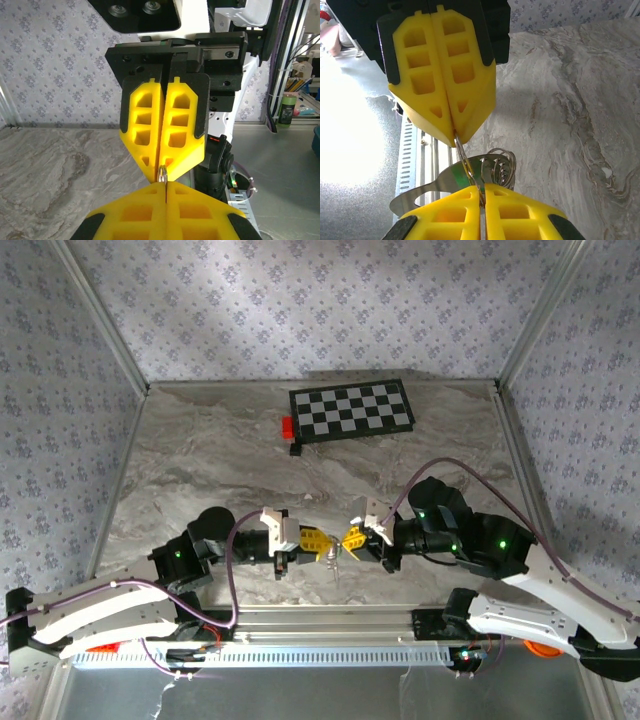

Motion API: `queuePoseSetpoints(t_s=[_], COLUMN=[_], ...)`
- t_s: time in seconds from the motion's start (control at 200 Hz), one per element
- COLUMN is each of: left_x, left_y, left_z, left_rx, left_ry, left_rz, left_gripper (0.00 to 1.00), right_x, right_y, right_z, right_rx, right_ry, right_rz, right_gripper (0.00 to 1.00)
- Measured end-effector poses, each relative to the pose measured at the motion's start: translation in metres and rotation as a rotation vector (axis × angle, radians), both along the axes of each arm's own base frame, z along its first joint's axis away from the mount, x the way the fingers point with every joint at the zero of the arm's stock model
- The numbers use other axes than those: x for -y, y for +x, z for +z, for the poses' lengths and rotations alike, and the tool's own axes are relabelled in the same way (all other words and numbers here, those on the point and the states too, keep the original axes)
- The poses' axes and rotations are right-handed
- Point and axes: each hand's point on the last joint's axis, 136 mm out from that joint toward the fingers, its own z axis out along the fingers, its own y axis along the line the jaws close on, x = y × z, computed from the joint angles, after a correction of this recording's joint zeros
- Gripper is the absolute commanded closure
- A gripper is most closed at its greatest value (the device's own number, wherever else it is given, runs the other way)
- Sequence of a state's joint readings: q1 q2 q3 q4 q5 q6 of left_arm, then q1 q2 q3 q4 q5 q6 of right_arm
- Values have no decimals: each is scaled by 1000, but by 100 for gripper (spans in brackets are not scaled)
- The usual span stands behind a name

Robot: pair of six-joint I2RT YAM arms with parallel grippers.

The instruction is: Put the keys on the keyring

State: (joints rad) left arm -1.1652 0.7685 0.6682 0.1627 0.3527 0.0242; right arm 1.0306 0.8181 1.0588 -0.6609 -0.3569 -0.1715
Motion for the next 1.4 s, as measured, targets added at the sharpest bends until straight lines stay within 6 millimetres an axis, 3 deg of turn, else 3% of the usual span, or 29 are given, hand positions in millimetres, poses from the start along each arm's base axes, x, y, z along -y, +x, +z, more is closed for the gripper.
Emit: queuePoseSetpoints(t_s=[0.19, 0.345, 0.515, 0.71, 1.024, 1.224, 1.399], left_x=[2, 2, 1, 1, -4, -5, -5], left_y=[-2, -2, 0, 5, 4, 3, 2], left_z=[1, 3, 3, 3, 6, 8, 8], left_rx=[-6, -5, -4, 3, 13, 16, 16], left_ry=[-8, -14, -16, -31, -57, -63, -64], left_rz=[-15, -18, -1, 27, 30, 27, 24], left_gripper=[100, 100, 100, 100, 100, 100, 100], right_x=[-1, -1, 2, 7, 8, 6, 6], right_y=[2, 2, 1, -3, -7, -5, -6], right_z=[0, 0, 2, 19, 36, 36, 35], right_rx=[0, 2, 13, 45, 91, 95, 98], right_ry=[0, 3, 24, 86, 167, 172, 176], right_rz=[-3, -4, -7, -8, 6, 5, 5], right_gripper=[89, 81, 65, 50, 42, 29, 27])
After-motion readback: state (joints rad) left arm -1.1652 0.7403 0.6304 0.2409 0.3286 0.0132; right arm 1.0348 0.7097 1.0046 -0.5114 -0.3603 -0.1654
